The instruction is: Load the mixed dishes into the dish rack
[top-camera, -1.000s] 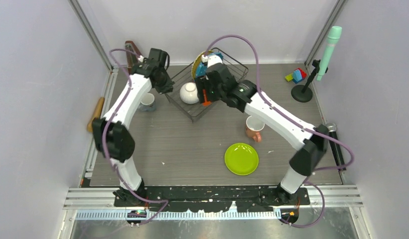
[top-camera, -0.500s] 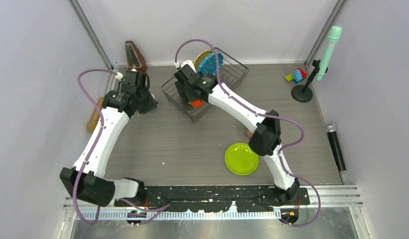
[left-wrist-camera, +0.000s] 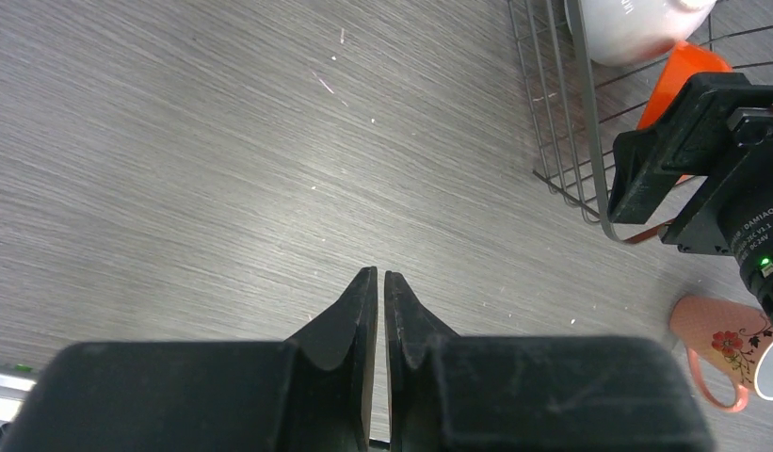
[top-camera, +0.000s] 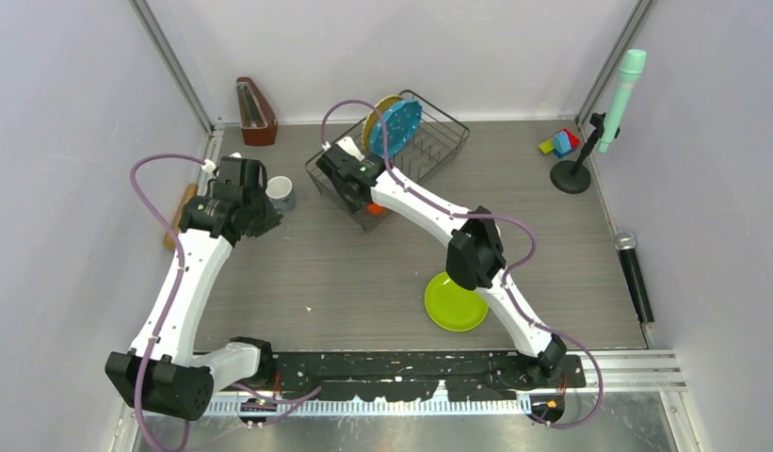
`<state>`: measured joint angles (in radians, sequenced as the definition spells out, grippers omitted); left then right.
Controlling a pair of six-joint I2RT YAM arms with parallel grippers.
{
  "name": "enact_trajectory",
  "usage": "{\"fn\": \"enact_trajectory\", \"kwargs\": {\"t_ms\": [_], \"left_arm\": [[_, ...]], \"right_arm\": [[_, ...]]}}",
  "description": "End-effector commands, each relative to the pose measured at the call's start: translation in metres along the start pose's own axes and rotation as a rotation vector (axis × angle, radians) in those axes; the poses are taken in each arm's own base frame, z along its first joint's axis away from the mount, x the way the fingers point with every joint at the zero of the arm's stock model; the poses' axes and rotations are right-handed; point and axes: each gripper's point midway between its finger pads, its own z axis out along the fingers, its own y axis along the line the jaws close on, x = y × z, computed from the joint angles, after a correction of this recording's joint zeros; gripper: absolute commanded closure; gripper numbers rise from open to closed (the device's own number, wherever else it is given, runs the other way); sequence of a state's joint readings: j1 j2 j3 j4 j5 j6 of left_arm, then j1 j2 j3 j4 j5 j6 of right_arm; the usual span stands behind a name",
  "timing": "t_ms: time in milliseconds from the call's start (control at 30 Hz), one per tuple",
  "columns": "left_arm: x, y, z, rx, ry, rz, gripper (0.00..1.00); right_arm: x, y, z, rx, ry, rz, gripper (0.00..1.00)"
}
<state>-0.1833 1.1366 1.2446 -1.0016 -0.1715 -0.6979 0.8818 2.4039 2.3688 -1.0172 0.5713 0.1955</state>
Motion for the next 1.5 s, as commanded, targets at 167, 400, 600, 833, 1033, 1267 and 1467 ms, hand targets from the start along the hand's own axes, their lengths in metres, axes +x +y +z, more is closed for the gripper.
{"fn": "enact_trajectory", "kwargs": {"t_ms": [167,400,600,833,1033,1267,1467], "left_arm": [[0.002,-0.002,0.004,0.018,0.004,0.019,0.91],[0.002,-0.006,0.008,0.026,0.019,0.03,0.91],[0.004,-0.007,0.01,0.03,0.031,0.035,0.91],[0.005,-0.009,0.01,0.041,0.037,0.035,0.91],[0.009,-0.021,0.008,0.122,0.045,0.054,0.91],[0.03,-0.073,0.004,0.463,0.121,0.078,0.67],[0.03,-0.107,0.013,0.608,0.163,-0.051,0.19]], "right_arm": [[-0.013,0.003,-0.005,-0.003,-0.036,0.029,0.21],[-0.027,0.013,-0.026,-0.12,-0.073,0.087,0.02],[-0.042,0.014,-0.048,-0.2,-0.108,0.143,0.0],[-0.048,0.002,-0.055,-0.24,-0.126,0.224,0.04],[-0.048,-0.018,-0.037,-0.251,-0.097,0.303,0.19],[-0.046,-0.031,-0.044,-0.329,-0.088,0.347,0.24],[-0.039,-0.073,-0.092,-0.271,-0.162,0.376,0.24]]}}
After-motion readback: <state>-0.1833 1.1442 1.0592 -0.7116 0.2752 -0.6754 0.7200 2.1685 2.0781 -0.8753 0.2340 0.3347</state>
